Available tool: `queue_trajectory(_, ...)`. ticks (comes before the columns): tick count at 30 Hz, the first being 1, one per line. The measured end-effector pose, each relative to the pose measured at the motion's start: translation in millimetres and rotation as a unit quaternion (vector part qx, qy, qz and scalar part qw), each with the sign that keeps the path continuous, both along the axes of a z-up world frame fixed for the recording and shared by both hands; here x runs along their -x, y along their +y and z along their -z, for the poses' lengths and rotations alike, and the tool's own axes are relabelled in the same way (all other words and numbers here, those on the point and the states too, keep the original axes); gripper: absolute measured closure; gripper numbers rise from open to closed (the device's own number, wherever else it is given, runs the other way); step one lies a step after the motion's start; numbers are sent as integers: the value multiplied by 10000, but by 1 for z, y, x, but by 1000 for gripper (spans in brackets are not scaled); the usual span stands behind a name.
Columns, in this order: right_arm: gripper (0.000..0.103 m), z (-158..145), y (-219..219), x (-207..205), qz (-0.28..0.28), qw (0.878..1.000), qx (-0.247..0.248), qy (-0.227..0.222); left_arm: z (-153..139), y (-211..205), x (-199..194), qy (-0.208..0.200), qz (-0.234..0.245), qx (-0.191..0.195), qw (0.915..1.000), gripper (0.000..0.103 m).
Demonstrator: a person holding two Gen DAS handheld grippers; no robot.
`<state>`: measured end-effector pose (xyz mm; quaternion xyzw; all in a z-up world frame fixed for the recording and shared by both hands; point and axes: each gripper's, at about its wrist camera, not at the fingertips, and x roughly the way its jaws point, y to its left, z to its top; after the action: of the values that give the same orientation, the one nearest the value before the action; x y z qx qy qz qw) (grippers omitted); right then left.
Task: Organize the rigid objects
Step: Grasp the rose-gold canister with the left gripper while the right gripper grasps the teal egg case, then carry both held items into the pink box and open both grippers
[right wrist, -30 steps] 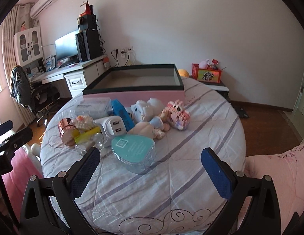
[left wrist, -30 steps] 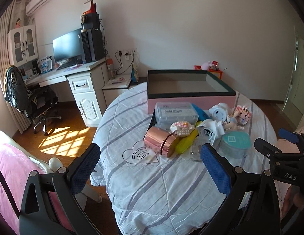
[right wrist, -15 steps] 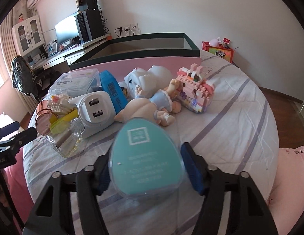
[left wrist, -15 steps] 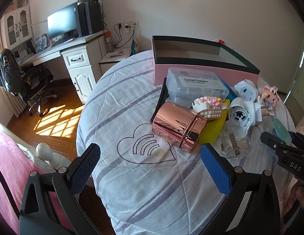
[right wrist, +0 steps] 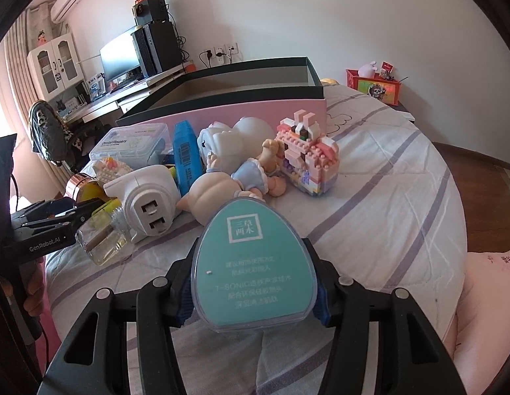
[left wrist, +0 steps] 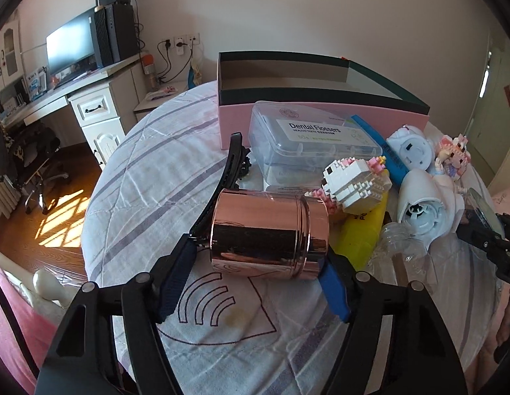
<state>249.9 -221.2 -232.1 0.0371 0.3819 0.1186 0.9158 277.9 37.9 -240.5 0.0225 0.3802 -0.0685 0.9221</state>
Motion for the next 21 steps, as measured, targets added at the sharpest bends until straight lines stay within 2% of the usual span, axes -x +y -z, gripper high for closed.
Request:
queue_trajectory(5,47,-4,1,0,-37,10000,0,-14,-3,-1,3,-50,4,13,10000,34)
queue_trajectory(6,47,-7,0,1,-26,10000,-6,-61,-5,0,6,-58,1,46,10000,48)
queue_trajectory(13,47,-36,3,-2,-172,9992,6,-356,-14,5,10,37,-14,240,9997,48)
queue_trajectory(17,47,-48,4,-9,-291,9984,-99,-470,-24,8,15,-65,256,629,9977,48)
queue_trajectory(21,47,-54,4,-22,-385,9977,-247,-493,-40,11,16,-242,348,784,9960,48)
